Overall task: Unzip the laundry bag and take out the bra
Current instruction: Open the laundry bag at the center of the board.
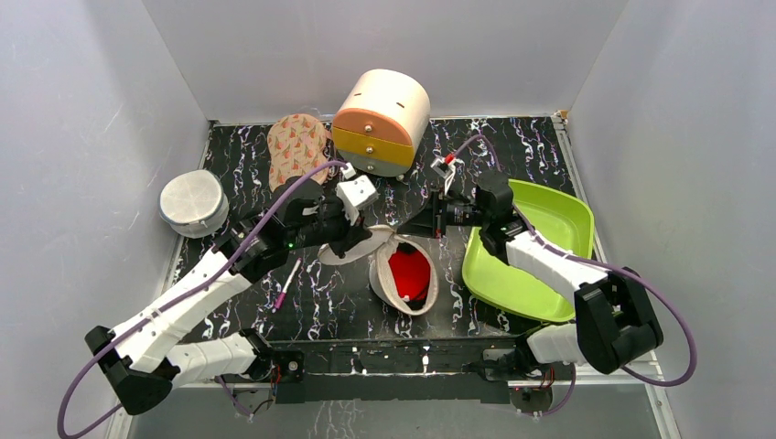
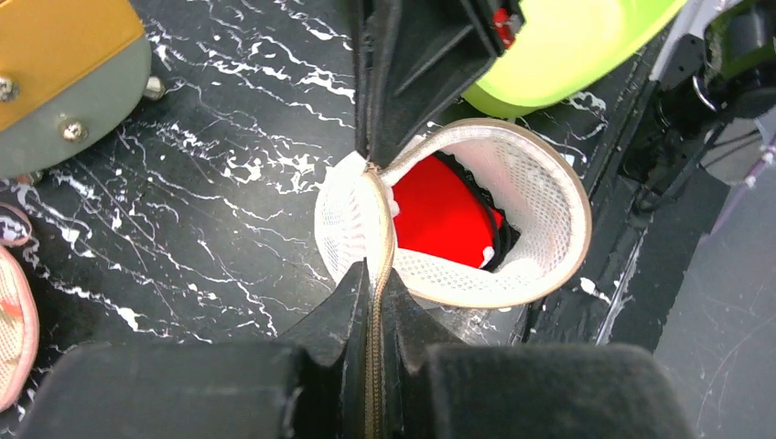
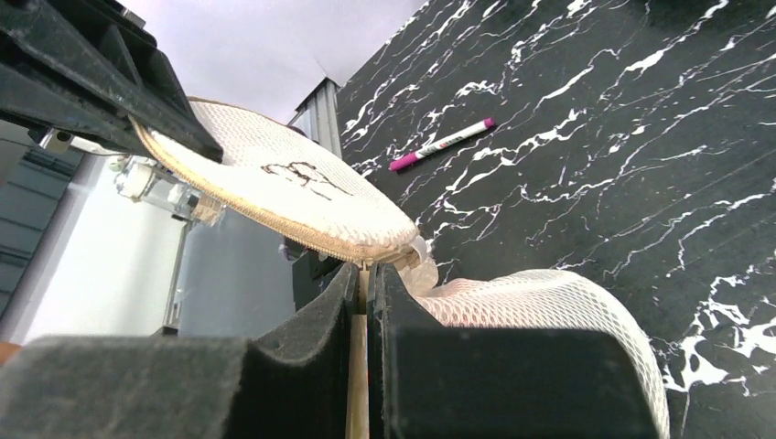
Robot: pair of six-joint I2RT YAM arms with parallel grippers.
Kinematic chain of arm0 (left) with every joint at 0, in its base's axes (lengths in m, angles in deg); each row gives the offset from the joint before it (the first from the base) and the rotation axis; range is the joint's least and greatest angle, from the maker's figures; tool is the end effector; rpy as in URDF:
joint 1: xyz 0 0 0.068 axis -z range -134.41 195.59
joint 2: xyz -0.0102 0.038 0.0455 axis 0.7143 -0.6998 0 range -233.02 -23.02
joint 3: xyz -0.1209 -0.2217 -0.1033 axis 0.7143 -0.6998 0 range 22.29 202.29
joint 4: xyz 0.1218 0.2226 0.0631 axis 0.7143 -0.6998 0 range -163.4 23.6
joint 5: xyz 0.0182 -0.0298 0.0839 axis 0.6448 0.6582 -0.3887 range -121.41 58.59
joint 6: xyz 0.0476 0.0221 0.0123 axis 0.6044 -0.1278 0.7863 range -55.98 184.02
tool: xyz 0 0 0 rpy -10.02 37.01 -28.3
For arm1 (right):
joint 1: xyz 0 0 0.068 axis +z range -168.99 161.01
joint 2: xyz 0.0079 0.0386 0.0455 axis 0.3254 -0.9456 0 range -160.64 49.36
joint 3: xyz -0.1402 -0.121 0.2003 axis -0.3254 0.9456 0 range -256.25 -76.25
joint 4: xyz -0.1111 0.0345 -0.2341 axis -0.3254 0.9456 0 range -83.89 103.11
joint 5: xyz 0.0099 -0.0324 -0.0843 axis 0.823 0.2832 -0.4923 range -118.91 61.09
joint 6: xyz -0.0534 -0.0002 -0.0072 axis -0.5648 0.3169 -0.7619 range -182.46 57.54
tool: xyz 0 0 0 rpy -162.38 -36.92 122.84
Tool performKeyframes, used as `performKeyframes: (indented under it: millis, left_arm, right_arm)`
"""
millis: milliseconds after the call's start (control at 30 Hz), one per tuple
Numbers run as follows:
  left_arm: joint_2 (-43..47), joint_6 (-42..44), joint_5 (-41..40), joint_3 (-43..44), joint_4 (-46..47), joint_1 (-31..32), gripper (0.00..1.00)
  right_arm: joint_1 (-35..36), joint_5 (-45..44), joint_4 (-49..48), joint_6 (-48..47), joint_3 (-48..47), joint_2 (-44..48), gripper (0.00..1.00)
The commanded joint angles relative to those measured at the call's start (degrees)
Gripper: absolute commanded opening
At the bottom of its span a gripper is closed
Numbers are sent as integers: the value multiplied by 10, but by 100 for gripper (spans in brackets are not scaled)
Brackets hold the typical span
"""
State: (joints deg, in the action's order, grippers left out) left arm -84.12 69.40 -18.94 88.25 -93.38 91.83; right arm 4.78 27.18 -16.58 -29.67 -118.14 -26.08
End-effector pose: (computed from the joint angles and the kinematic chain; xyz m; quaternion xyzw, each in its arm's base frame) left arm 0.1551 -0.1730 0.3842 0.4137 0.7160 -0.2782 0.4887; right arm 0.2472 0.1412 0.2660 -0.2451 0.7017 0.5856 0.3235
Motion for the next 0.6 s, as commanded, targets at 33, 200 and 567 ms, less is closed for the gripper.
performKeyframes:
  millis: [33, 200, 567]
  left_arm:
    - [50, 46, 73, 25, 12, 1, 0]
    - [78, 32, 86, -1, 80, 1, 0]
    - [69, -22, 59, -24, 143, 2, 0]
  right_arm:
    - [-9, 43, -33, 0, -42, -37, 0]
    - [-7, 50, -19, -8, -51, -53, 0]
    - [-4, 9, 26, -37, -54, -51, 4]
